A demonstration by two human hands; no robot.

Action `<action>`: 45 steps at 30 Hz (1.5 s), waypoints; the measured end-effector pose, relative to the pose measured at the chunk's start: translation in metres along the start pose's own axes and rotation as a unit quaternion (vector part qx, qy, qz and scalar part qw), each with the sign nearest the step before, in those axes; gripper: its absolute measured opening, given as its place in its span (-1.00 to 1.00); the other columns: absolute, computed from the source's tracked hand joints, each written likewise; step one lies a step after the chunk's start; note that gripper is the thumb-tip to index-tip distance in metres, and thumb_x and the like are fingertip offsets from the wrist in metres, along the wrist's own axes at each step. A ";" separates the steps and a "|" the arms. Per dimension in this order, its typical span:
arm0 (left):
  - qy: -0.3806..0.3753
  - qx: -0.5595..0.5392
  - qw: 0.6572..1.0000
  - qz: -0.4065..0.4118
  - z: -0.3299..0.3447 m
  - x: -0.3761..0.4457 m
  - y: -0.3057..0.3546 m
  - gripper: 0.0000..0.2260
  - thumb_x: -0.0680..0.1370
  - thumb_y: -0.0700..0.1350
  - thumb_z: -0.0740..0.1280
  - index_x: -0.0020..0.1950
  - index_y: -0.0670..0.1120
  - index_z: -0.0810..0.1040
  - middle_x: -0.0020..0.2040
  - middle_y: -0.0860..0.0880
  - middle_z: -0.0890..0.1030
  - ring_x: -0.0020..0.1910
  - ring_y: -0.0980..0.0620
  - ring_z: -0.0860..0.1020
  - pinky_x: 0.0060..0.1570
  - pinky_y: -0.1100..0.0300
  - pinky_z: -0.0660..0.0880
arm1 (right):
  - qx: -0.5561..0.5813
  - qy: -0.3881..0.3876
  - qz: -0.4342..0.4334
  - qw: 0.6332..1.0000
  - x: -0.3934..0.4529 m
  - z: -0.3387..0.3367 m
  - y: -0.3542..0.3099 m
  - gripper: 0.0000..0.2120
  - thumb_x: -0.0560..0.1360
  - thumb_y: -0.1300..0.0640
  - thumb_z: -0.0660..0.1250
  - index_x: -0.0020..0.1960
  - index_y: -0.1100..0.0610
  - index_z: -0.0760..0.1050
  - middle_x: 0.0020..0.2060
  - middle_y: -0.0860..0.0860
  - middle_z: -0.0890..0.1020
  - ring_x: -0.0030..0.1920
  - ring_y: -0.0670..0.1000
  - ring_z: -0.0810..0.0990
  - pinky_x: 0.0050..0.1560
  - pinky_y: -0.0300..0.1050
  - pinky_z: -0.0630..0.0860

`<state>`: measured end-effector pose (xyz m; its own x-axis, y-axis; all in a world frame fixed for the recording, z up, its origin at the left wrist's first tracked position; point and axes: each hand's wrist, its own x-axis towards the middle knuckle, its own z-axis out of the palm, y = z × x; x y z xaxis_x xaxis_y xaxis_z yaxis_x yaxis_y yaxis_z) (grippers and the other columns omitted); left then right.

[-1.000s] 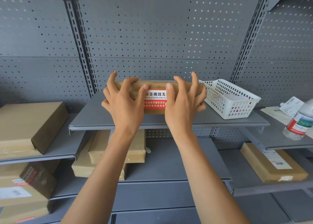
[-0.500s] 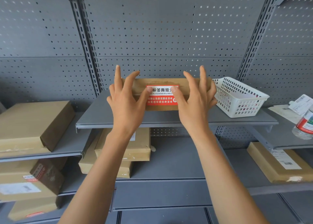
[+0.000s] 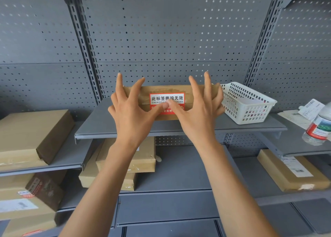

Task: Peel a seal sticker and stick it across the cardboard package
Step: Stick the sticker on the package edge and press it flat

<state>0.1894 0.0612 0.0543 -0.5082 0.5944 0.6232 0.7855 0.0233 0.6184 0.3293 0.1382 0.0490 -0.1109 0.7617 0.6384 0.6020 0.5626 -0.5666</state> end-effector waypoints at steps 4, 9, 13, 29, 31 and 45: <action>-0.002 -0.016 1.000 0.000 -0.002 0.002 -0.003 -0.31 0.40 0.28 0.51 0.49 0.20 0.42 0.67 0.03 0.03 0.51 0.07 0.17 0.28 0.10 0.03 | 0.029 -0.018 -0.012 0.999 0.003 -0.003 0.009 -0.25 0.44 -0.35 0.41 0.55 -0.14 0.31 0.66 -0.12 0.08 0.64 0.20 -0.06 0.43 0.37 0.06; -0.015 -0.060 0.998 0.012 -0.010 0.004 -0.008 -0.42 0.46 0.15 0.52 0.46 0.19 0.46 0.66 0.03 0.11 0.49 0.03 0.22 0.45 -0.07 0.16 | 0.090 -0.024 -0.016 0.995 0.009 -0.010 0.022 -0.39 0.50 -0.20 0.43 0.50 -0.13 0.40 0.64 -0.14 0.16 0.64 0.17 0.00 0.48 0.39 0.04; -0.039 -0.059 0.997 0.031 -0.018 0.007 -0.013 -0.39 0.51 0.04 0.50 0.52 0.19 0.39 0.67 0.04 0.08 0.46 0.15 0.19 0.50 -0.22 0.17 | 0.120 -0.039 -0.035 0.991 0.011 -0.016 0.031 -0.48 0.58 -0.10 0.35 0.53 -0.12 0.38 0.65 -0.13 0.16 0.65 0.14 -0.03 0.52 0.41 0.00; -0.068 -0.027 0.996 0.048 -0.017 0.006 -0.014 -0.17 0.36 -0.05 0.63 0.55 0.23 0.32 0.68 -0.02 0.01 0.51 -0.04 0.18 0.51 -0.18 0.17 | 0.084 -0.106 -0.046 0.990 0.009 -0.024 0.036 -0.11 0.46 0.07 0.55 0.62 -0.19 0.14 0.66 -0.06 -0.26 0.66 0.06 -0.23 0.58 0.36 -0.07; -0.076 -0.031 0.996 0.046 -0.019 0.007 -0.018 -0.19 0.39 -0.09 0.62 0.55 0.22 0.33 0.68 0.01 0.02 0.52 -0.02 0.17 0.51 -0.20 0.16 | 0.094 -0.111 -0.048 0.988 0.009 -0.025 0.038 -0.13 0.48 0.13 0.53 0.62 -0.18 0.14 0.66 -0.07 -0.26 0.67 0.04 -0.23 0.59 0.37 -0.04; -0.051 -0.035 0.998 0.028 -0.011 0.002 -0.017 -0.35 0.47 -0.04 0.56 0.50 0.20 0.41 0.67 0.01 0.07 0.53 0.00 0.15 0.50 -0.22 0.18 | 0.115 -0.115 -0.034 0.986 0.008 -0.022 0.043 -0.19 0.48 0.13 0.54 0.61 -0.11 0.22 0.68 -0.01 -0.13 0.67 0.08 -0.17 0.60 0.34 -0.01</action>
<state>0.1717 0.0532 0.0502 -0.4223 0.6722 0.6081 0.7834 -0.0669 0.6180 0.3720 0.1618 0.0410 -0.3379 0.7577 0.5584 0.3939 0.6526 -0.6472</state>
